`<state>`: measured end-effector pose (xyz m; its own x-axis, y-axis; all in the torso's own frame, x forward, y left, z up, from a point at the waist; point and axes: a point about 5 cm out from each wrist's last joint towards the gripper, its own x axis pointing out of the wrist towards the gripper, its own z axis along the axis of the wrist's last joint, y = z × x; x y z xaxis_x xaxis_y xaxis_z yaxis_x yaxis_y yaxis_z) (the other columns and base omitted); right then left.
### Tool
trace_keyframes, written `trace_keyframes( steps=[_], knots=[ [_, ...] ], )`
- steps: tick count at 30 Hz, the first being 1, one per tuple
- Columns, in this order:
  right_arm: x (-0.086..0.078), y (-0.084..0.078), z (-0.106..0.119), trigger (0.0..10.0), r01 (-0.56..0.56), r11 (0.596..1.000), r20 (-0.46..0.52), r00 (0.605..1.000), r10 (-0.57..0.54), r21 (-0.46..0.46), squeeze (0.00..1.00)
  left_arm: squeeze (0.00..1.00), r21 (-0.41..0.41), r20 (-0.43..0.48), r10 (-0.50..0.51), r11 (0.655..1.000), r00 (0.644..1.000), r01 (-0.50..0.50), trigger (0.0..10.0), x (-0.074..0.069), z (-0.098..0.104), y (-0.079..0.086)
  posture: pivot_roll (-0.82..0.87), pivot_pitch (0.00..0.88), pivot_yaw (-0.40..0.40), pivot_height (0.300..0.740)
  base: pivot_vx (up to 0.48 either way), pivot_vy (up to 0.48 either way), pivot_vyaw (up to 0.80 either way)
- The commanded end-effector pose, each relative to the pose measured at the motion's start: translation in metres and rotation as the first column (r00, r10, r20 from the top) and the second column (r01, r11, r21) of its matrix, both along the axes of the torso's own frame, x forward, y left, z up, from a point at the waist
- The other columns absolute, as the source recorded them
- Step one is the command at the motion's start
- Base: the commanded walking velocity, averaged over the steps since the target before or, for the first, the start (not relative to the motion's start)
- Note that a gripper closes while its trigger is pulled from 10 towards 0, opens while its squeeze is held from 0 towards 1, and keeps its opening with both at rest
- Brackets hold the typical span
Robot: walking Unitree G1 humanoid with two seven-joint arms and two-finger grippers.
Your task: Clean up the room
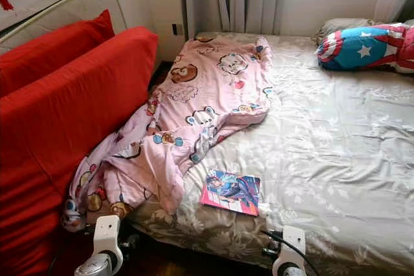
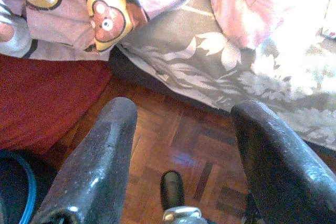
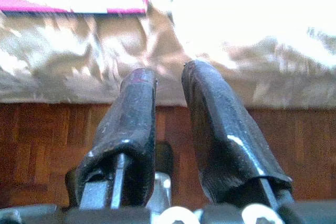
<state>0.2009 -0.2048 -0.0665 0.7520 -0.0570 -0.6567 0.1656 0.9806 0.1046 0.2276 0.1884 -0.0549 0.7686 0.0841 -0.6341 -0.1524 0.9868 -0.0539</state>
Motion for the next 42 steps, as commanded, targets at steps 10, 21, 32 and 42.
trace_keyframes(
  steps=[10,21,32,42],
  knots=[
    [0.018,0.002,0.018,10.0,-0.034,0.999,0.186,0.982,0.037,-0.015,0.0,0.0,0.037,0.099,-0.057,0.998,0.993,0.053,10.0,0.001,0.006,0.002,-0.11,0.036,0.033,0.74,0.0,0.0,0.0],
    [0.106,0.018,0.104,10.0,-0.081,0.995,0.581,0.808,0.104,-0.066,0.0,0.0,0.128,0.514,-0.131,0.989,0.848,0.075,10.0,0.055,0.071,-0.001,-0.11,0.0,0.037,0.74,0.0,0.0,0.0],
    [0.097,0.017,0.095,10.0,-0.044,0.994,0.552,0.829,0.091,-0.099,0.0,0.0,0.135,0.561,-0.131,0.989,0.817,0.066,10.0,0.066,0.086,-0.001,-0.11,0.002,0.036,0.74,0.0,0.0,0.0],
    [0.102,0.014,0.096,10.0,-0.013,0.993,0.52,0.851,0.072,-0.117,0.0,0.0,0.056,0.561,-0.107,0.994,0.821,0.091,10.0,0.071,0.087,-0.005,-0.11,0.053,0.035,0.695,0.0,0.0,0.0]
  ],
)
